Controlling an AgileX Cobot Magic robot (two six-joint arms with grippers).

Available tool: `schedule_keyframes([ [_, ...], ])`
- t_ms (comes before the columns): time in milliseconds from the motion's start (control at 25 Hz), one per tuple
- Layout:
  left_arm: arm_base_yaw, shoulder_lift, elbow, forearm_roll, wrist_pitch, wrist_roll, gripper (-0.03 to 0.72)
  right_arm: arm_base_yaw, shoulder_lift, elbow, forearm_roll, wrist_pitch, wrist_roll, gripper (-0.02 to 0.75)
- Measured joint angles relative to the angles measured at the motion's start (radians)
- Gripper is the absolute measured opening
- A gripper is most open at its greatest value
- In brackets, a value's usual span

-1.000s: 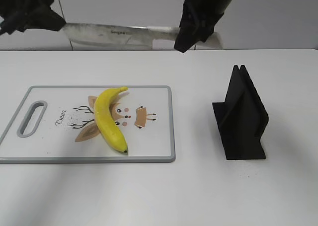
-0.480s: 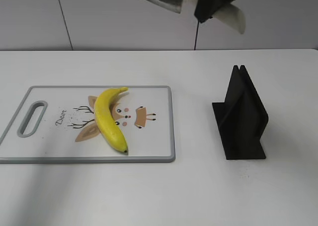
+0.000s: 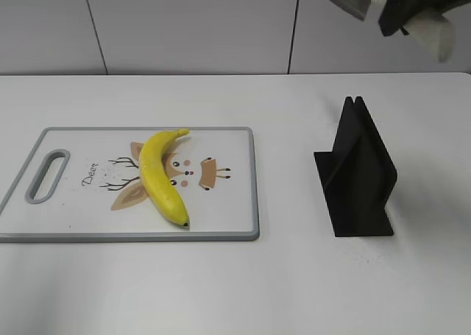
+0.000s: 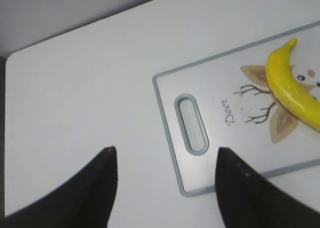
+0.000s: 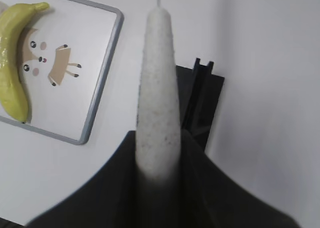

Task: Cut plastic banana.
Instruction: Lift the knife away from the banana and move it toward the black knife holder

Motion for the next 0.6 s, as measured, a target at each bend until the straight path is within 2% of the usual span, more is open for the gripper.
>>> schedule_keyframes([
  [600, 0.000, -0.433, 0.443, -0.097, -0.056, -0.028, 0.589, -0.006, -0.148, 0.412, -0.026, -0.151, 0.178, 0.182],
])
